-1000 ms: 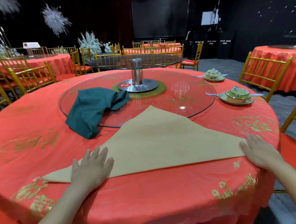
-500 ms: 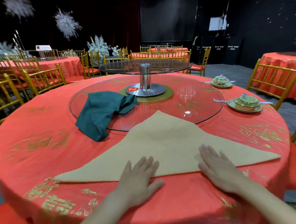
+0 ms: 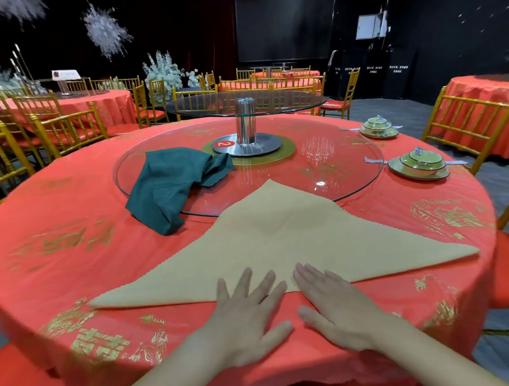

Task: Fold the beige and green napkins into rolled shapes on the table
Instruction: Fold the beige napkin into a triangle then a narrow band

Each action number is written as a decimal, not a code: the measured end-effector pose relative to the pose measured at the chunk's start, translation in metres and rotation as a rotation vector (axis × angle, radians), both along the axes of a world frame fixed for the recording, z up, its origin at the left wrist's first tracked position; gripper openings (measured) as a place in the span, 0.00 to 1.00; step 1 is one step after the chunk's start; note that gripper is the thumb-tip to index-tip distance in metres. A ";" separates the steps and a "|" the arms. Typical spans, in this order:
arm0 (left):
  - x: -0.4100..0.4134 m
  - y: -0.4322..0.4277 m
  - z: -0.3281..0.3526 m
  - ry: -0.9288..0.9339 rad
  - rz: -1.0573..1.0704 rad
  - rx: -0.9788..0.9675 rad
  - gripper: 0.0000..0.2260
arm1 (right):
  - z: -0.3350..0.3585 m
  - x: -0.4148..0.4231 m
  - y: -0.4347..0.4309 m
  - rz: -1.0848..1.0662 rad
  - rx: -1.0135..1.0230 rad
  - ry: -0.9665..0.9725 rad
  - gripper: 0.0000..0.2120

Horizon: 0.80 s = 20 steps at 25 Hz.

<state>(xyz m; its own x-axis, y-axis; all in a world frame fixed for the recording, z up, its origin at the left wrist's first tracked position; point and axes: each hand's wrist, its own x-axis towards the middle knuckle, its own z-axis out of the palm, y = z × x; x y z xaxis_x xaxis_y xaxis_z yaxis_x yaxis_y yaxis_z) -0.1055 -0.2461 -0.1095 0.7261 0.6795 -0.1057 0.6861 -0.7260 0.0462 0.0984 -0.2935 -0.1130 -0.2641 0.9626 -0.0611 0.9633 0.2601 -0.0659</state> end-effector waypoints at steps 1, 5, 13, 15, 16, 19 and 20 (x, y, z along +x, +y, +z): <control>-0.005 0.002 0.001 -0.005 0.023 -0.009 0.39 | 0.000 0.005 -0.002 -0.010 0.003 -0.008 0.57; -0.031 0.010 0.001 -0.016 0.104 -0.029 0.37 | -0.001 0.032 -0.009 -0.075 0.003 -0.011 0.56; -0.085 0.022 -0.003 -0.038 0.210 -0.042 0.38 | 0.005 0.066 -0.023 -0.173 -0.002 -0.005 0.59; -0.086 0.024 -0.003 -0.069 0.225 0.017 0.40 | 0.013 0.069 -0.019 -0.160 0.026 -0.019 0.61; -0.081 0.024 -0.002 -0.105 0.217 0.068 0.41 | 0.015 0.069 -0.015 -0.140 0.056 -0.023 0.61; -0.057 0.023 -0.002 -0.237 0.084 0.191 0.28 | 0.013 0.053 -0.003 -0.044 0.118 0.055 0.53; -0.048 0.023 -0.004 -0.287 0.046 0.236 0.22 | 0.010 0.045 0.002 -0.041 0.119 0.105 0.49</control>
